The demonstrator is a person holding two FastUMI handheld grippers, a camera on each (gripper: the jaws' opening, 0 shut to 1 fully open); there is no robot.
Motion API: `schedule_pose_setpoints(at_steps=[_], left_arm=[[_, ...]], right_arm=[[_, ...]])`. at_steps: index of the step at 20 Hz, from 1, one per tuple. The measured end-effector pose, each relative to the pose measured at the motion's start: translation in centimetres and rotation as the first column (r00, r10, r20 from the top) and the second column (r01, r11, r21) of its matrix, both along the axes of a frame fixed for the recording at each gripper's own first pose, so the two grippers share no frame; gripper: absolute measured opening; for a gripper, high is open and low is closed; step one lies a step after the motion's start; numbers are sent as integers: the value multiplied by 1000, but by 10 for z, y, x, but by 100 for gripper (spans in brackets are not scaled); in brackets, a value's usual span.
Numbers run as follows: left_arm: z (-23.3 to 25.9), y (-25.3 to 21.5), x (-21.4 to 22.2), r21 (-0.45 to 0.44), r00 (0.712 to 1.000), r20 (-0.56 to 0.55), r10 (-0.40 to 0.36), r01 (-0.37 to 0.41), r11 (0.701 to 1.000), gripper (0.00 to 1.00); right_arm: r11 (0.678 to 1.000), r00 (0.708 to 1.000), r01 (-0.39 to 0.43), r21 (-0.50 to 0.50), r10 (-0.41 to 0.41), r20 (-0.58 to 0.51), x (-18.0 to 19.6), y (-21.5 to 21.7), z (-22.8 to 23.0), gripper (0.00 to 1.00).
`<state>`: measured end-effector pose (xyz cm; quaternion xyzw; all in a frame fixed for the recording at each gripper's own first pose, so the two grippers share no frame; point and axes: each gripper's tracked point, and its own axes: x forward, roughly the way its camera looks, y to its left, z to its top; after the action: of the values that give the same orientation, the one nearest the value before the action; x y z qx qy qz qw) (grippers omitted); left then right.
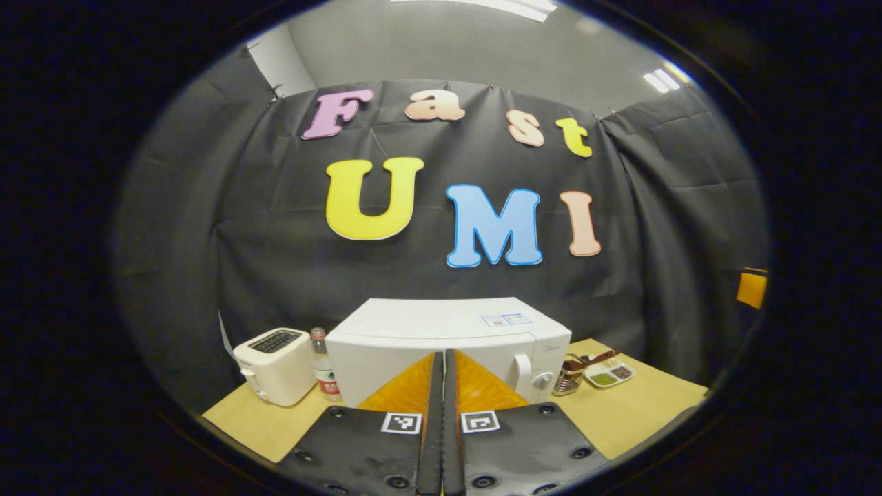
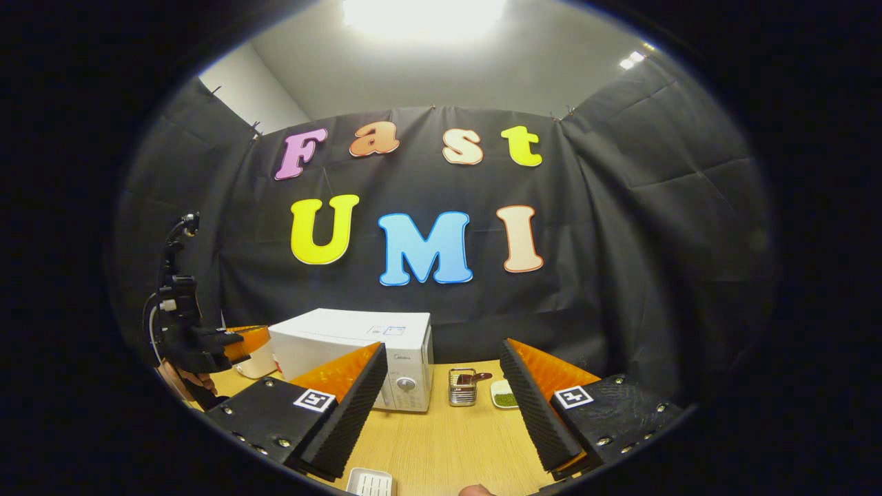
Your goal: Open the microwave oven with the left hand, put the food in, and close the microwave oven.
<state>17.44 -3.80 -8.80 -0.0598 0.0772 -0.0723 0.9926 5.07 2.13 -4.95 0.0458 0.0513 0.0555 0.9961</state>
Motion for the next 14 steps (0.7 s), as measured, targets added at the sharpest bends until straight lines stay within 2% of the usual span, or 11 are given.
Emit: schedule_pose_setpoints(at_steps=[7,14], left_arm=[[31,22,-76,29,997,26,70,-70,997,7],[50,51,-137,61,993,62,103,-106,992,7]], right_arm=[[997,997,-74,20,74,34,-37,4,14,99],[996,994,-90,24,88,70,-62,19,29,99]])
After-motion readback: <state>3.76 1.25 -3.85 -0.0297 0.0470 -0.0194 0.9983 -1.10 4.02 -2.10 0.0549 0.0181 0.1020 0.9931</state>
